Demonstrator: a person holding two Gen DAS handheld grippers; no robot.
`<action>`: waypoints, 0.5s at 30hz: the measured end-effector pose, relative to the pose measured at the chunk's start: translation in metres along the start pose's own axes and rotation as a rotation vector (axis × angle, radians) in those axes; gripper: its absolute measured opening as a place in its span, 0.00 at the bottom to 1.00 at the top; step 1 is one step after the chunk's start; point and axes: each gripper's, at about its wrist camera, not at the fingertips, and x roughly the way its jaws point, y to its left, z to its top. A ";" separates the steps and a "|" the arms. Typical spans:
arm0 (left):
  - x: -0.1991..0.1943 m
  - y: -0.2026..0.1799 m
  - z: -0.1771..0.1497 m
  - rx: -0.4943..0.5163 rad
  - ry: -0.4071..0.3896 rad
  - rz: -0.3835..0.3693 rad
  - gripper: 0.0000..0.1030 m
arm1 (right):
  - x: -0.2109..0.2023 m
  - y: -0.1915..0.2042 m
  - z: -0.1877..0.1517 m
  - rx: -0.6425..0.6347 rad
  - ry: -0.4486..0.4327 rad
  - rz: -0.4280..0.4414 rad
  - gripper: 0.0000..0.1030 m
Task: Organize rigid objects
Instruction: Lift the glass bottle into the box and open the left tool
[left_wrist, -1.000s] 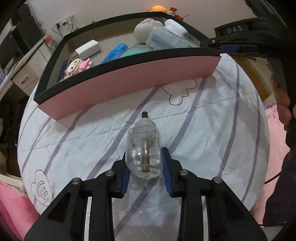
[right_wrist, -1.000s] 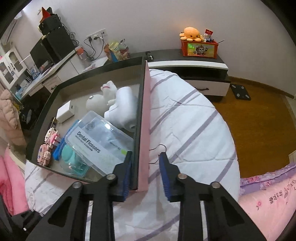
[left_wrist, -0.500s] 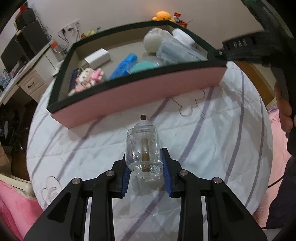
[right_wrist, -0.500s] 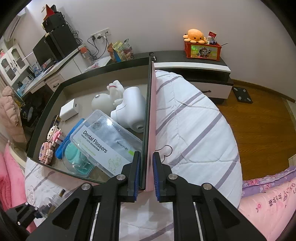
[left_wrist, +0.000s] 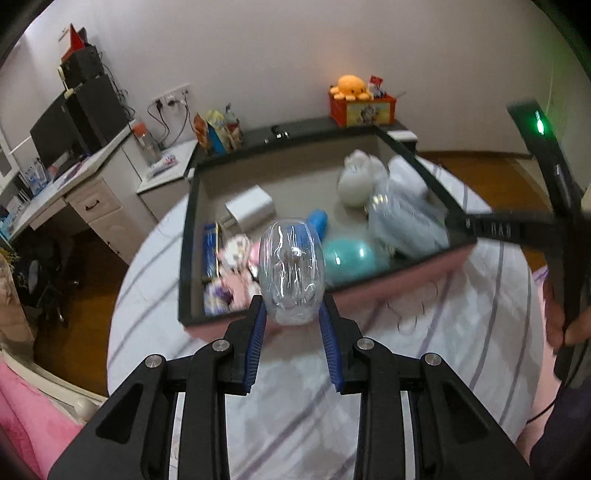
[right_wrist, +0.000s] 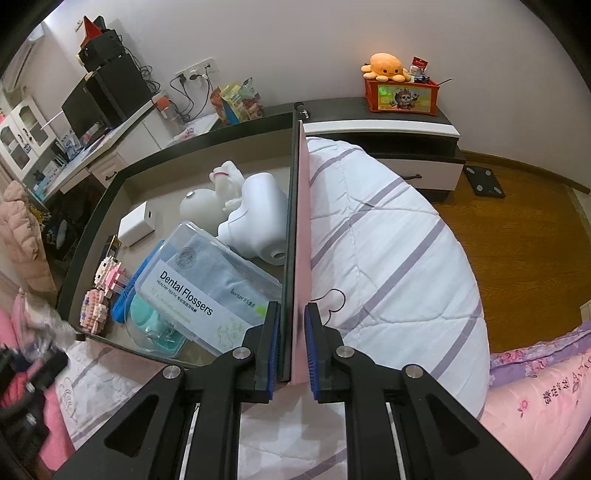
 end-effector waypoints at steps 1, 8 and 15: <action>0.000 0.003 0.007 0.001 -0.015 0.003 0.29 | 0.000 0.000 0.000 0.001 0.000 0.002 0.12; -0.002 0.017 0.044 -0.018 -0.075 0.050 0.23 | 0.001 -0.003 0.000 0.012 -0.001 0.006 0.12; 0.003 0.031 0.070 -0.032 -0.117 0.072 0.23 | 0.004 -0.001 0.001 0.011 0.004 0.002 0.12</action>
